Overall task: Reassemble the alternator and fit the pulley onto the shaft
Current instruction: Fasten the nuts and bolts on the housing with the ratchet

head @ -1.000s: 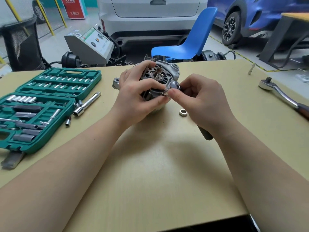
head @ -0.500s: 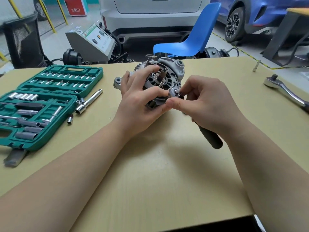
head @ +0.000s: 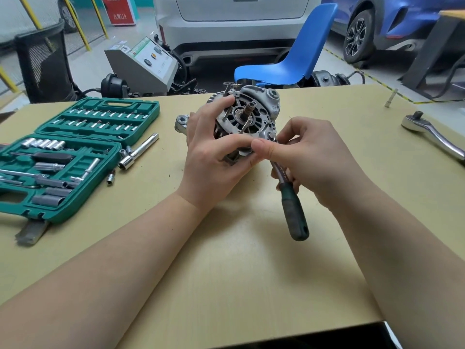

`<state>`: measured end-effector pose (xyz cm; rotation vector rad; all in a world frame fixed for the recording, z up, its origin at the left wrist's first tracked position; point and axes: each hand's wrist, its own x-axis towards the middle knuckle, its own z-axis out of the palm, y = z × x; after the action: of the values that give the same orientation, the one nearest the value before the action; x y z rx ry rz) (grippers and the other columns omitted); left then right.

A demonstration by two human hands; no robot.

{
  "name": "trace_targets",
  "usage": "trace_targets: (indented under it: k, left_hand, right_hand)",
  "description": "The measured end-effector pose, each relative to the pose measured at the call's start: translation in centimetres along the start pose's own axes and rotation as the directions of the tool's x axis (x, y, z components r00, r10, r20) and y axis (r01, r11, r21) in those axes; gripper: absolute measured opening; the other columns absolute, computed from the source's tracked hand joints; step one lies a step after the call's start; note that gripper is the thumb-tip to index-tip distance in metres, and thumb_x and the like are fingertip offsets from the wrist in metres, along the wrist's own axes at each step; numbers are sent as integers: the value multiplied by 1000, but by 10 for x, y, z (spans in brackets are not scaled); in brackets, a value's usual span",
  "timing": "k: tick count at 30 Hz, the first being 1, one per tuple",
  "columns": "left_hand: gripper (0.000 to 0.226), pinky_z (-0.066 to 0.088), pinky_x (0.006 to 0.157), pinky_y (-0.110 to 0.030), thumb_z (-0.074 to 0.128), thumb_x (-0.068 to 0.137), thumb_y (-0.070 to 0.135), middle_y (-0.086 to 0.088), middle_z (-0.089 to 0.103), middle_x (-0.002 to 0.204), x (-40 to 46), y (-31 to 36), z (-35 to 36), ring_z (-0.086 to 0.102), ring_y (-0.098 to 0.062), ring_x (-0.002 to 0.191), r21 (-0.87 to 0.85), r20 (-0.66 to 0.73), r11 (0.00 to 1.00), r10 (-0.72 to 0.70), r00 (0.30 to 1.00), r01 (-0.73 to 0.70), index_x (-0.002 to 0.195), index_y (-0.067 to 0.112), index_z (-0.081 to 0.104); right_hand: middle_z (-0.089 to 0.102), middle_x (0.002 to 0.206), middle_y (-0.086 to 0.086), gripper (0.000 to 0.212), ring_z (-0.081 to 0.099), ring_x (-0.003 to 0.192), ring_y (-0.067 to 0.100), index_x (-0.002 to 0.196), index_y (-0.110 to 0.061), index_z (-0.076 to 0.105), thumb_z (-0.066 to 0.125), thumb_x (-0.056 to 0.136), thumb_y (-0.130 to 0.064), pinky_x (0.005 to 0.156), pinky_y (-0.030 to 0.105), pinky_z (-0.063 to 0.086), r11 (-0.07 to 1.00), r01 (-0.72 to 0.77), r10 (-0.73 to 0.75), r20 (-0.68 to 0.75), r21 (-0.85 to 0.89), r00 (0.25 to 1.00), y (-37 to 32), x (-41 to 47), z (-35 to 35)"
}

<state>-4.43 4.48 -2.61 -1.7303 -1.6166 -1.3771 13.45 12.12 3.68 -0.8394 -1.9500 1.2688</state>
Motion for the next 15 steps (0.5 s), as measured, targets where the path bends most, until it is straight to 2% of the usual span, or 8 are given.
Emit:
trace_targets:
  k: [2,6,8,12,15]
  left_hand:
    - [13,42,110,-63,89,92,33,-21,57,145,1,2,0,52,-45,136,-1,-3,1000,-14,1000,14,100,23,87]
    - [16,41,110,-63,84,95,40,-19,59,143,1,7,2,53,-41,135,15,-23,1000,-20,1000,21,100,25,86]
    - [18,41,110,-62,83,95,41,-17,59,143,1,10,2,53,-39,135,7,-21,999,-43,999,43,99,24,86]
    - [18,40,110,-63,83,94,41,-16,59,144,1,15,0,53,-39,135,32,17,995,-98,995,97,96,23,85]
    - [17,39,110,-64,83,94,38,-15,58,144,2,17,-2,52,-40,135,55,33,992,-111,993,109,95,22,84]
  right_hand:
    - [67,63,21,58,65,44,34,89,0,55,90,74,-43,38,39,51,999,-25,25,0,28,1000,1,1,0]
    - [67,60,21,60,63,42,34,90,3,53,89,76,-43,42,54,54,994,-71,68,31,84,997,2,3,-2]
    - [67,58,18,62,63,43,32,90,4,53,89,76,-44,44,55,55,991,-78,75,36,109,997,4,4,-1]
    - [65,56,11,60,65,47,26,91,3,54,91,75,-41,43,43,55,987,-71,66,37,141,997,5,4,-1]
    - [64,56,7,49,61,48,18,85,-6,57,89,76,-43,43,33,50,997,-20,17,43,74,999,5,4,-2]
